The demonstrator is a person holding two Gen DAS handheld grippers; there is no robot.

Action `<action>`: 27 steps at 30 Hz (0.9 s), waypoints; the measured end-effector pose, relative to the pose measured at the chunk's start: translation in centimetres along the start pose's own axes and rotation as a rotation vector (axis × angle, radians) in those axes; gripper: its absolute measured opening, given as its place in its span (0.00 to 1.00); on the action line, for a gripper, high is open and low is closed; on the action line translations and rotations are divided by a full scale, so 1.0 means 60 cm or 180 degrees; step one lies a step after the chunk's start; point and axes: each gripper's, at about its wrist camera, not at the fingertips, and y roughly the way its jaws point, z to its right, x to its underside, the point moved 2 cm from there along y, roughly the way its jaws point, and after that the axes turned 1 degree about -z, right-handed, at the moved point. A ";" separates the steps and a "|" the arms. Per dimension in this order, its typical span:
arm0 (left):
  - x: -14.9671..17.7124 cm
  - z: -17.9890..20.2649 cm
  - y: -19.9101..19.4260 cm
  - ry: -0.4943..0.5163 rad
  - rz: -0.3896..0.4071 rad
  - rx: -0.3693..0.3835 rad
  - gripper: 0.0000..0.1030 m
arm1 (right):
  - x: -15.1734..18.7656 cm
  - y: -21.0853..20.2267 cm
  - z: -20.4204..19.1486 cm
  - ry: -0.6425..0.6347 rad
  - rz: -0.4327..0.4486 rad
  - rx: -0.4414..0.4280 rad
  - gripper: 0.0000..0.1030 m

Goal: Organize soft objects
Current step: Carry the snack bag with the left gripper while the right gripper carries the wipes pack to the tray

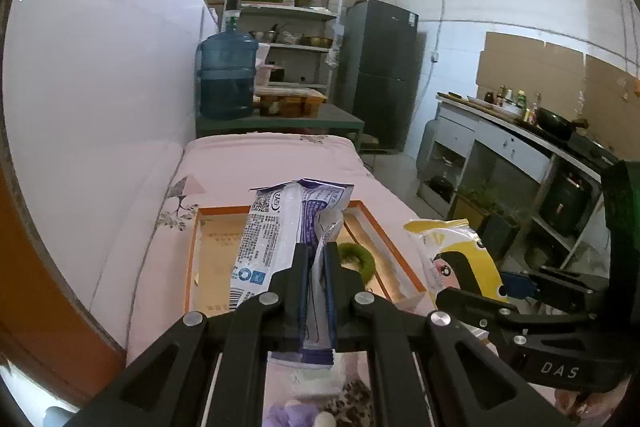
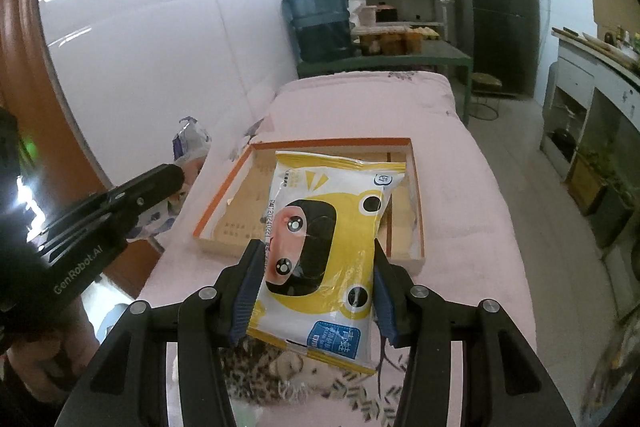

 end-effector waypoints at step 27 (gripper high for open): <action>-0.046 -0.084 0.138 -0.0357 -0.0183 -0.0019 0.07 | -0.116 0.141 0.003 0.0096 -0.0034 -0.0041 0.50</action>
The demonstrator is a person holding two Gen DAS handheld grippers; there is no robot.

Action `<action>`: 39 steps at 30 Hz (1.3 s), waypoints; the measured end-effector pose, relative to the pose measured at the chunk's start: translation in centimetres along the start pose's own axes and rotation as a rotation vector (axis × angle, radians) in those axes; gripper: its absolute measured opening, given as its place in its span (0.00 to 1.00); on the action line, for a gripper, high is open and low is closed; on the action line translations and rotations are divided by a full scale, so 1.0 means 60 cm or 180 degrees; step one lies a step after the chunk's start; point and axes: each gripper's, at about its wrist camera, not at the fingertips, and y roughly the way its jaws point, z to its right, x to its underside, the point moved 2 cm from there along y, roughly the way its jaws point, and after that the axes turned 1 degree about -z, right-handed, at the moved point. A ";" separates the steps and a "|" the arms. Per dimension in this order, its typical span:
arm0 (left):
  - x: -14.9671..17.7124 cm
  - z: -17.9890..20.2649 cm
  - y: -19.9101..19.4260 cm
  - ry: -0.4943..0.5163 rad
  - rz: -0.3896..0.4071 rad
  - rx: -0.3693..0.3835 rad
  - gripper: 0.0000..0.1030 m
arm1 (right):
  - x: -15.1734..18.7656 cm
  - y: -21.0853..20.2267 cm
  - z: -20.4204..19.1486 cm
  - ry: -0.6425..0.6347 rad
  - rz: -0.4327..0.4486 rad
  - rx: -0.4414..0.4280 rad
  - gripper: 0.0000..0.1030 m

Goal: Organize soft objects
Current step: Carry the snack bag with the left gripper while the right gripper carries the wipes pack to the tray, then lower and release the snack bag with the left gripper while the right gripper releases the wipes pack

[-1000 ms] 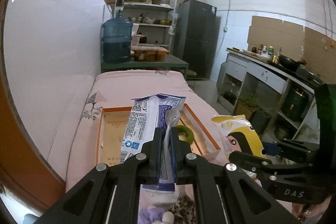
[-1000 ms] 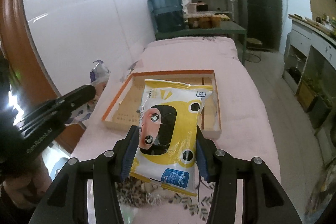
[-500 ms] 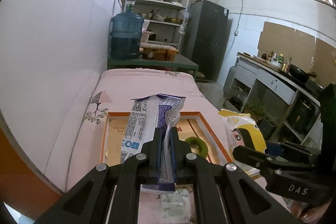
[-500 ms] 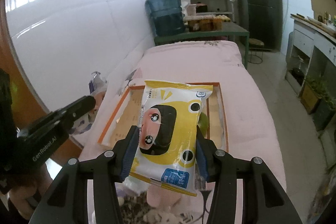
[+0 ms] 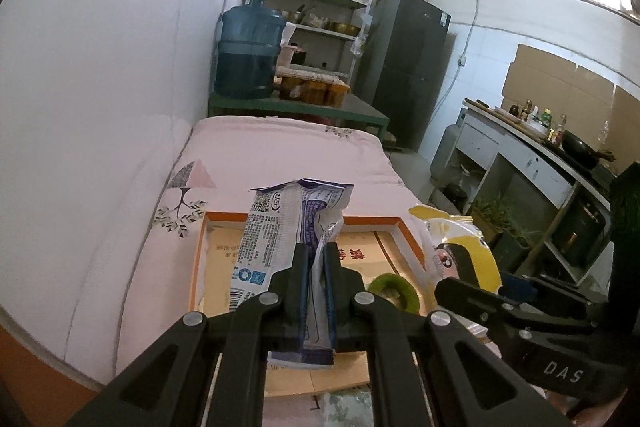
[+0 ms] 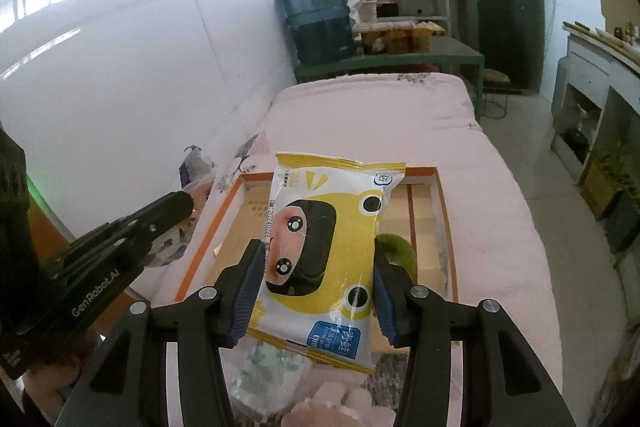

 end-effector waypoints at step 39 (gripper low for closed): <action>0.061 -0.071 0.180 -0.0055 -0.0570 -0.0298 0.07 | -0.009 0.233 0.049 0.0010 -0.0533 0.0005 0.50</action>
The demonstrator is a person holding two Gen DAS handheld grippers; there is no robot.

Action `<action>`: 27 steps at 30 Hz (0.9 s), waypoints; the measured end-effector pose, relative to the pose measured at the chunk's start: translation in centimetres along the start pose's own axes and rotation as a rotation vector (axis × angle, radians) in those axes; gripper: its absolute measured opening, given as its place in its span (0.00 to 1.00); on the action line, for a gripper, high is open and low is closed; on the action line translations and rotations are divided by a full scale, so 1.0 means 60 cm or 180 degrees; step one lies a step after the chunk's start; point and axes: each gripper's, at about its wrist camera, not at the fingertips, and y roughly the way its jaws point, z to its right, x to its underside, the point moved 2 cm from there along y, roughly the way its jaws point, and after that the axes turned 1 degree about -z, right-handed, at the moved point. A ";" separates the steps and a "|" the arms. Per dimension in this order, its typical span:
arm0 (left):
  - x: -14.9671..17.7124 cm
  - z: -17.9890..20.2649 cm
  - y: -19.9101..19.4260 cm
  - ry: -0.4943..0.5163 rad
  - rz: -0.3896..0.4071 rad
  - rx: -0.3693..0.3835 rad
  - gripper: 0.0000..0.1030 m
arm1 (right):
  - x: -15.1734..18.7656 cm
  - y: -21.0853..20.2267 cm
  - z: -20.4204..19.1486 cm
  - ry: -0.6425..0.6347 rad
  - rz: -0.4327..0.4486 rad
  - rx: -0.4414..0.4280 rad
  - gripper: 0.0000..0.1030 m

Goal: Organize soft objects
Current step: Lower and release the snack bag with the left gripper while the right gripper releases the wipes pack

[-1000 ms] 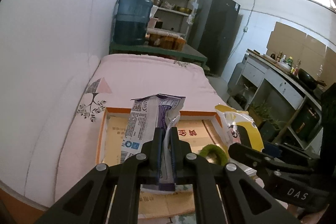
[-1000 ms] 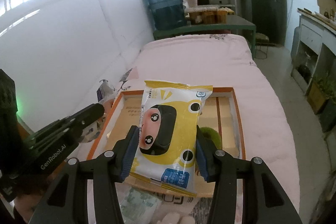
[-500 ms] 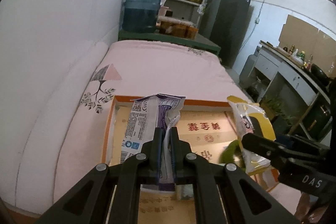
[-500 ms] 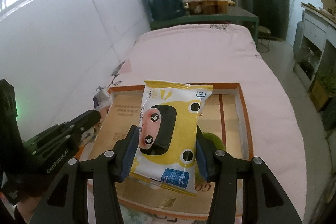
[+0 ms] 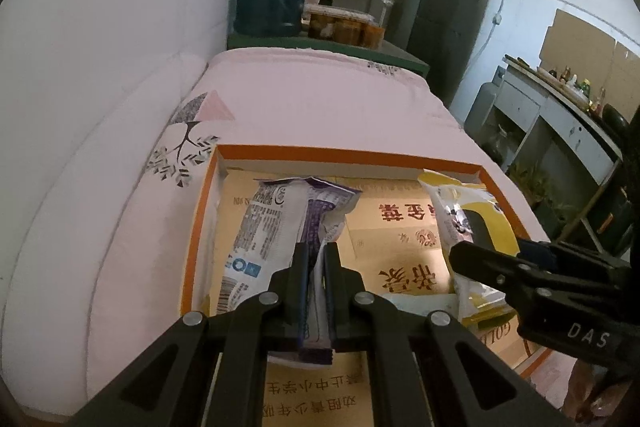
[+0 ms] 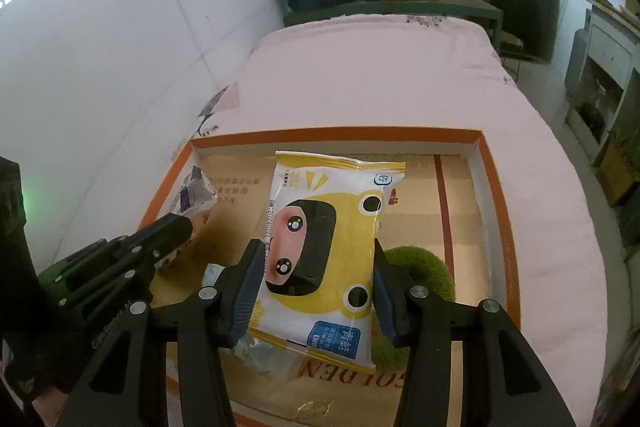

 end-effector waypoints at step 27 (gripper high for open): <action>0.009 -0.008 0.027 -0.0105 -0.0075 0.0250 0.33 | 0.003 0.024 0.017 0.0143 -0.0164 -0.0174 0.54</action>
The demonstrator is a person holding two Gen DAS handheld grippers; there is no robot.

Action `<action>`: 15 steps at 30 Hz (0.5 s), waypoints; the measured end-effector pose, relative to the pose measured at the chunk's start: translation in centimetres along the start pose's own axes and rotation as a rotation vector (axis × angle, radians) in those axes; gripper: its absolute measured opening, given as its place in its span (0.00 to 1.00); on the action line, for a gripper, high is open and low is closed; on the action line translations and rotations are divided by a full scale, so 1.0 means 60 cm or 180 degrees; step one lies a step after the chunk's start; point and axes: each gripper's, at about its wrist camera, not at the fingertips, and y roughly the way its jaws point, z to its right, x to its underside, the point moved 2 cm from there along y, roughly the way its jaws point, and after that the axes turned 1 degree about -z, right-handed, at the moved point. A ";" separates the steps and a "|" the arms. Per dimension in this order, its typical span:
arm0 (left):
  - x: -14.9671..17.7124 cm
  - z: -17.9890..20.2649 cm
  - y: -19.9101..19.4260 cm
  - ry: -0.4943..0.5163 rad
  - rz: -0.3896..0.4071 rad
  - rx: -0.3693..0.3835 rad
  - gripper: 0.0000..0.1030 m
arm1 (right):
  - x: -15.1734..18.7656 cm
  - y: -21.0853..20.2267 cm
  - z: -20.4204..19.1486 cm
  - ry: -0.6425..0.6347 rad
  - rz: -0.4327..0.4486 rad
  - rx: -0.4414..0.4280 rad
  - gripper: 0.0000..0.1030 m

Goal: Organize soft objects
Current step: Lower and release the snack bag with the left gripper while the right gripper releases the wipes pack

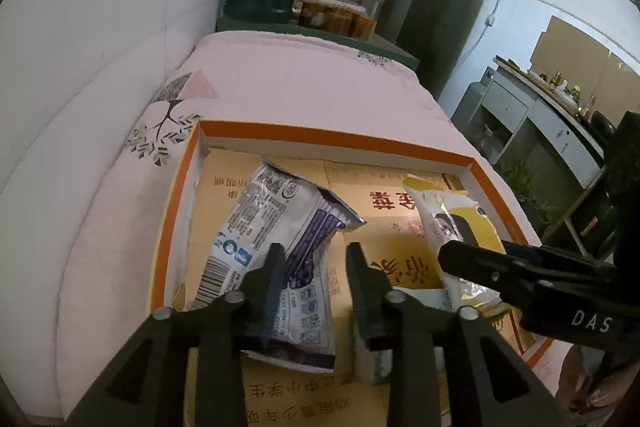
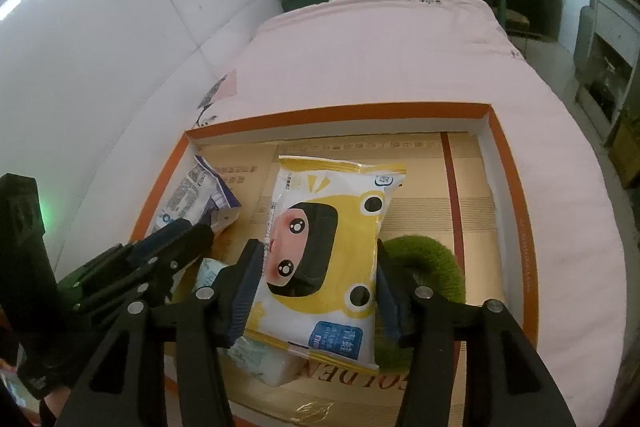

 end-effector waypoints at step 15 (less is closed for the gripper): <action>-0.013 0.008 -0.046 0.0042 0.0351 -0.0032 0.37 | 0.007 -0.050 0.002 0.0042 0.0259 0.0106 0.60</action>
